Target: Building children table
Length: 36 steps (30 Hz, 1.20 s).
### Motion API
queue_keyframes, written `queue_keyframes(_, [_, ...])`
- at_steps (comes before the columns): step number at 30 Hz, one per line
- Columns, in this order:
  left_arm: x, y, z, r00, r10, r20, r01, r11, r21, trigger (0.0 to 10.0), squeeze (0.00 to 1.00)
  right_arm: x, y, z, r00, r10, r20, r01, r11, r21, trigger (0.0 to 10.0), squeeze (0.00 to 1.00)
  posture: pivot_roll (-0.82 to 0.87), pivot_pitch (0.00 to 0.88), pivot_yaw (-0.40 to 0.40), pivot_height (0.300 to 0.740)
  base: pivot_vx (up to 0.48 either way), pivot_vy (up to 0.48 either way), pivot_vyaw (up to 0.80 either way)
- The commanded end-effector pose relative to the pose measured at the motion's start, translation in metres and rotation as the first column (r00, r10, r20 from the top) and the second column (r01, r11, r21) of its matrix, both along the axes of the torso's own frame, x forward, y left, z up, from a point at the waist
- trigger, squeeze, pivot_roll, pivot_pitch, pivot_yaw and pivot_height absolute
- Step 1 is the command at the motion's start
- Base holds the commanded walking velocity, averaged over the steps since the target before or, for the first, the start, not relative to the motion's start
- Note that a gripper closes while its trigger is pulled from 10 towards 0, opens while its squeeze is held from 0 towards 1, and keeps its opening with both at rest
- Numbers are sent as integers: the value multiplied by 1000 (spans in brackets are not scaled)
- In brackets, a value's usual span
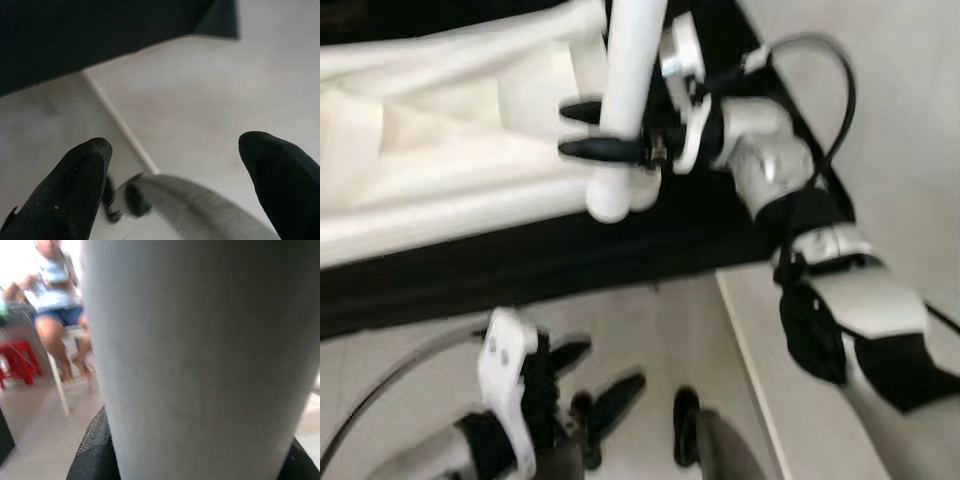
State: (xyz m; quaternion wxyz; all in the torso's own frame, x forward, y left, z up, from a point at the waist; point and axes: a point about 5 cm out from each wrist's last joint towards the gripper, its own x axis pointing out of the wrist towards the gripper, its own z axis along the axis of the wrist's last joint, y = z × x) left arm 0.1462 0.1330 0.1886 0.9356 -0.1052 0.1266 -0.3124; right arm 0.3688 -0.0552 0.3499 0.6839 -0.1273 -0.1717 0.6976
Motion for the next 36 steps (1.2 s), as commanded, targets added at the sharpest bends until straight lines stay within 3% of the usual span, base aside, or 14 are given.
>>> queue_keyframes(1, [-3,1,-3,998,63,-2,-63,997,43,10000,0,-1,9,2,999,1,44,0,999,-37,10000,0,84,456,9,740,0,0,0])
queue_keyframes(5, [-3,10,-4,965,257,49,-257,966,12,10000,0,1,12,10,996,-59,64,60,998,-11,10000,0,82,471,3,740,0,0,0])
queue_keyframes(7, [-3,10,-4,965,257,49,-257,966,12,10000,0,1,12,10,996,-59,64,60,998,-11,10000,0,82,471,3,740,0,0,0])
queue_keyframes(8, [-3,12,-5,954,293,55,-295,956,16,10000,0,4,11,17,993,-112,46,109,993,52,10000,0,79,474,0,740,0,0,0])
queue_keyframes(9, [-3,12,-5,954,293,55,-295,956,16,10000,0,4,11,17,993,-112,46,109,993,52,10000,0,79,474,0,740,0,0,0])
queue_keyframes(10, [-2,12,-5,944,325,61,-326,945,18,10000,0,6,9,25,987,-160,17,156,978,137,10000,0,68,474,-8,740,0,0,0])
queue_keyframes(12, [2,15,-3,915,391,99,-397,917,48,10000,0,13,-3,46,959,-255,-126,283,890,358,10000,0,60,447,-16,740,0,0,0])
queue_keyframes(13, [5,15,-1,904,411,120,-420,906,63,10000,0,14,-9,50,949,-264,-172,313,853,417,10000,0,61,442,-15,740,0,0,0])
queue_keyframes(17, [8,16,2,889,430,158,-446,890,89,10000,0,14,-17,53,945,-266,-188,324,821,470,10000,0,63,417,-16,740,0,0,0])
queue_keyframes(20, [12,16,4,879,440,187,-461,882,94,10000,0,11,-23,52,948,-260,-181,317,813,489,10000,0,59,382,-16,740,0,0,0])
queue_keyframes(23, [27,20,10,853,448,269,-488,867,101,10000,0,4,-38,47,934,-303,-189,357,775,522,10000,0,34,311,-8,740,0,0,0])
queue_keyframes(27, [35,23,12,842,449,301,-496,863,99,10000,0,-1,-41,39,920,-336,-201,391,770,505,10000,0,19,284,-6,740,0,0,0])
queue_keyframes(29, [46,28,14,819,458,345,-519,848,105,10000,0,-9,-38,14,882,-406,-240,472,760,446,10000,0,4,239,-5,740,0,0,0])
queue_keyframes(36, [54,26,11,809,454,372,-524,845,108,10000,0,-29,-32,-34,852,-412,-323,516,768,379,10000,0,11,181,0,740,0,0,0])
